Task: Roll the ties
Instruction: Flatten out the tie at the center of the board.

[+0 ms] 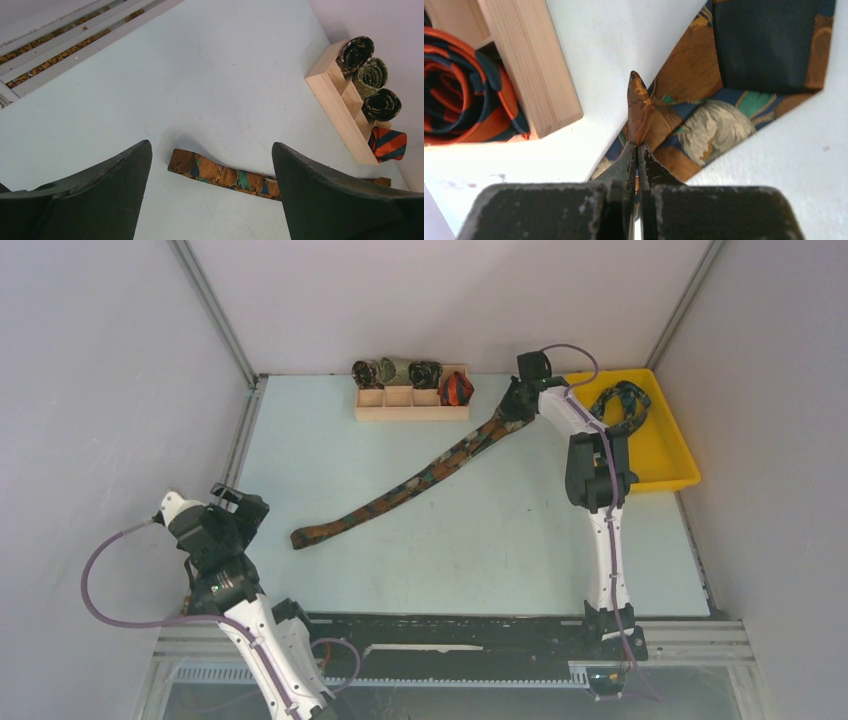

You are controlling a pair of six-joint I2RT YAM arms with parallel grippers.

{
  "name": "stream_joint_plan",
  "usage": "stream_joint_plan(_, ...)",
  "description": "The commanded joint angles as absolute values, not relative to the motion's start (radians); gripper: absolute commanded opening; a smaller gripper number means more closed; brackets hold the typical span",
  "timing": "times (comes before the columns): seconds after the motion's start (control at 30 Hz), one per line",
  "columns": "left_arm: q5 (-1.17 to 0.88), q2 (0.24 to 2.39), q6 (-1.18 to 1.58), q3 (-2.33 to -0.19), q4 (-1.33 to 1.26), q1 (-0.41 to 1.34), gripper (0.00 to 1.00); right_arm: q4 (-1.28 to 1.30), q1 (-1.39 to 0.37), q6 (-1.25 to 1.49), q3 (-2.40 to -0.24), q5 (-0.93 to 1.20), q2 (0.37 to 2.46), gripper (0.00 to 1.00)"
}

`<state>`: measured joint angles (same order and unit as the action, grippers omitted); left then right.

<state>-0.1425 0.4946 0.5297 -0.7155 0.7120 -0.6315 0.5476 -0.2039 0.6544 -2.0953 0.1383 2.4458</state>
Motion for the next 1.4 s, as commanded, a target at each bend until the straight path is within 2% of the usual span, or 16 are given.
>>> stream_joint_plan(0.0,-0.155,0.486,0.503,-0.718,0.678,-0.639,0.96,0.453,-0.210,0.644,-1.997,0.096,2.300,0.00)
stream_joint_plan(0.53,-0.156,0.495,0.503,-0.718,0.677,-0.643,0.96,0.393,-0.168,0.718,-1.912,0.107,2.362,0.00)
stream_joint_plan(0.63,-0.155,0.497,0.501,-0.718,0.677,-0.644,0.96,0.384,-0.160,0.710,-1.912,0.125,2.354,0.18)
stream_joint_plan(0.87,-0.148,0.500,0.502,-0.716,0.677,-0.644,0.96,0.410,-0.159,0.676,-1.908,0.140,2.284,0.40)
stream_joint_plan(1.1,-0.146,0.507,0.503,-0.716,0.678,-0.643,0.96,0.407,-0.256,0.662,-1.759,0.155,2.111,0.42)
stream_joint_plan(1.23,-0.145,0.511,0.503,-0.716,0.681,-0.643,0.96,0.332,-0.387,0.692,-1.641,0.225,2.039,0.41)
stream_joint_plan(1.37,-0.146,0.520,0.502,-0.718,0.683,-0.644,0.96,0.298,-0.533,0.742,-1.612,0.312,2.050,0.39)
